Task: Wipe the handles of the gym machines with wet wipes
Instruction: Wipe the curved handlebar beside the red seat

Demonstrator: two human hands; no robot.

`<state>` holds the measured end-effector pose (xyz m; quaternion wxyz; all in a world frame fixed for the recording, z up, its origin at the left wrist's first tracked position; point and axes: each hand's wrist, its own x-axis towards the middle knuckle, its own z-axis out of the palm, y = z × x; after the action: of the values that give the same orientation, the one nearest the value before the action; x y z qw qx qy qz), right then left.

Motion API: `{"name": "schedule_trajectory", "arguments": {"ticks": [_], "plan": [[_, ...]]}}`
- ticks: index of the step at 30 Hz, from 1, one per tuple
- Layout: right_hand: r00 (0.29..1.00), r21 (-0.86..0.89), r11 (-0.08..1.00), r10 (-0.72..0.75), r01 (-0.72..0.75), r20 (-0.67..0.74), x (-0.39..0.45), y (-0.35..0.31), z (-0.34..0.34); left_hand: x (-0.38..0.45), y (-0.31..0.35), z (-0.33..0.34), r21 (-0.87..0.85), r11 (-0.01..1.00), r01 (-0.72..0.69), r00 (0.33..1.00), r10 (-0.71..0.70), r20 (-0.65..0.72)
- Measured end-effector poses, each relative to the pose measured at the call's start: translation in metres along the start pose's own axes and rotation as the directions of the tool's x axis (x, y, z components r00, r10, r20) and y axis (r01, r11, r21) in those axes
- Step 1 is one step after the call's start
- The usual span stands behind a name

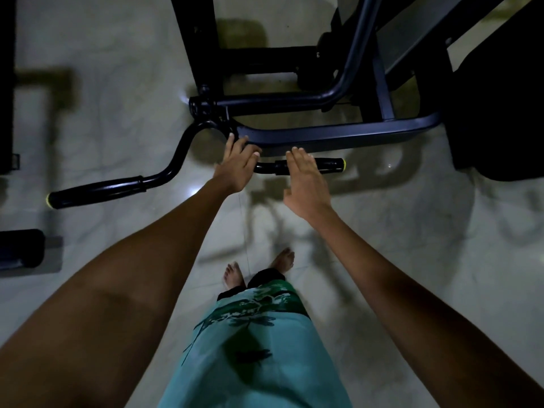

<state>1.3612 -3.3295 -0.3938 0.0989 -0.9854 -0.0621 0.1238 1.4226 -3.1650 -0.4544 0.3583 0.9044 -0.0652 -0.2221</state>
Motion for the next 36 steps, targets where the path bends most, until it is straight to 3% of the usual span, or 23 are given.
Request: {"name": "schedule_trajectory", "arguments": {"ticks": [6,12,19,22,25,31,36], "plan": [[0.991,-0.065,0.989,-0.135,0.135,0.011,-0.011,-0.002,0.009,0.002,0.001,-0.001,-0.008,1.000,-0.019,1.000,0.019,0.009],[0.996,-0.108,0.990,-0.085,0.087,0.025,-0.009,-0.007,0.010,0.000,0.003,-0.001,-0.074,0.994,-0.075,0.996,0.071,-0.060],[0.959,-0.291,0.914,-0.280,0.282,0.048,0.005,-0.012,0.023,-0.002,0.004,-0.006,-0.085,0.994,-0.074,0.995,0.068,-0.076],[0.942,-0.358,0.893,-0.325,0.274,-0.089,0.004,0.008,0.022,-0.001,0.003,-0.005,-0.075,0.991,-0.107,0.990,0.099,-0.098],[0.933,-0.327,0.915,-0.308,0.236,-0.188,0.008,0.009,0.030,-0.001,0.002,-0.003,-0.063,0.995,-0.077,0.993,0.070,-0.098],[0.912,-0.325,0.875,-0.403,0.358,-0.082,0.026,-0.008,0.023,0.001,0.004,-0.003,-0.042,0.996,-0.075,0.993,0.071,-0.093],[0.916,-0.310,0.899,-0.368,0.308,-0.157,0.013,0.019,0.022,-0.002,0.007,-0.005,-0.006,0.998,-0.058,0.995,0.058,-0.084]]}}
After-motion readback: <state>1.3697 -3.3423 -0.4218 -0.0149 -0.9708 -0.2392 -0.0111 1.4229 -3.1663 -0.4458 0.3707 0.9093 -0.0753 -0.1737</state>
